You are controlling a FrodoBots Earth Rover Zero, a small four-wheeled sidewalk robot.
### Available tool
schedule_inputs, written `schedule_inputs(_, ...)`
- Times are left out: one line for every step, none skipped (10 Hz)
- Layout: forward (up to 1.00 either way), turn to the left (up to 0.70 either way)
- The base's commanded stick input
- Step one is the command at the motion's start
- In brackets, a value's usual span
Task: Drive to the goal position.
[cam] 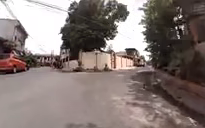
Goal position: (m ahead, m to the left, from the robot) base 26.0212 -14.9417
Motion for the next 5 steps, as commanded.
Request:
schedule_inputs(1.0,0.0)
schedule_inputs(1.0,0.0)
schedule_inputs(1.0,0.0)
schedule_inputs(1.0,0.0)
schedule_inputs(1.0,0.0)
